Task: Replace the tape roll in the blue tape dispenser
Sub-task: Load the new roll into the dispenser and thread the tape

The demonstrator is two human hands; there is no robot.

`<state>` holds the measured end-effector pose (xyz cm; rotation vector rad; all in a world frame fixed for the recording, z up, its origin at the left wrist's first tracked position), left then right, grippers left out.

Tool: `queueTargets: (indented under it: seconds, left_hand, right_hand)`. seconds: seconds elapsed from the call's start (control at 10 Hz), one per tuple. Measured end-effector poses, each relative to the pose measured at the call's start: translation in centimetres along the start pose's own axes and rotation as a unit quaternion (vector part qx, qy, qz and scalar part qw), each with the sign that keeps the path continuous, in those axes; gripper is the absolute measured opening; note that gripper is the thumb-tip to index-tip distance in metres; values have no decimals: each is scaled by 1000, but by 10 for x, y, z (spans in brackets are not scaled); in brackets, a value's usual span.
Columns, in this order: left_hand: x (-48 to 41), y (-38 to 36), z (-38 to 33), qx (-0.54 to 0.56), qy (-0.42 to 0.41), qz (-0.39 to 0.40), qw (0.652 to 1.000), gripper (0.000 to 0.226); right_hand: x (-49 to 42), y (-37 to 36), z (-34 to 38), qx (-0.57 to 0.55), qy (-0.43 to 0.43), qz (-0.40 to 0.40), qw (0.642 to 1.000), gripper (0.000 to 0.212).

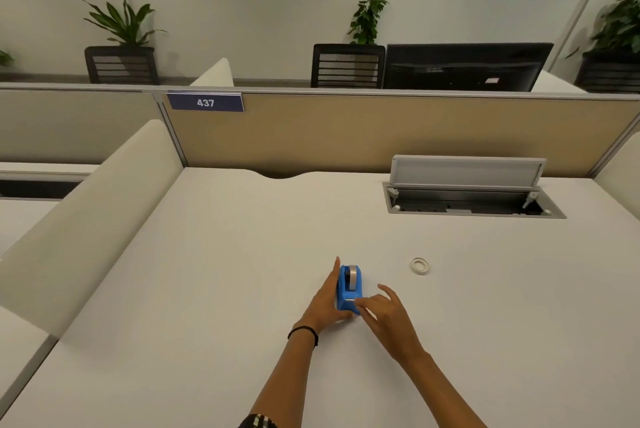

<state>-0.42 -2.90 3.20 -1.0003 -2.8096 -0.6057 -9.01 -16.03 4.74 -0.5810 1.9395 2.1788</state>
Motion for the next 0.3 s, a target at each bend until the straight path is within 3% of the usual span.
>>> queueTargets:
  seconds: [0.1, 0.2, 0.3]
  left_hand:
    - [5, 6, -1, -26, 20, 27, 999, 109]
    - [5, 13, -1, -66, 48, 52, 995, 106]
    - [2, 22, 0, -111, 102, 102, 983, 103]
  right_hand:
    - [-1, 10, -9, -55, -73, -12, 996, 65]
    - [-4, 11, -21, -89, -103, 21, 991, 67]
    - [-21, 17, -38, -114, -130, 64, 983, 30]
Point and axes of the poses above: each hand's wrist, its own x-axis away from the middle knuckle, its own y-axis out of the back of the hand, z = x × y, the point moved 1 cm from there along -x, towards the middle knuckle, and after that the axes turned 9 degrees about x, right-handed, at the moved point
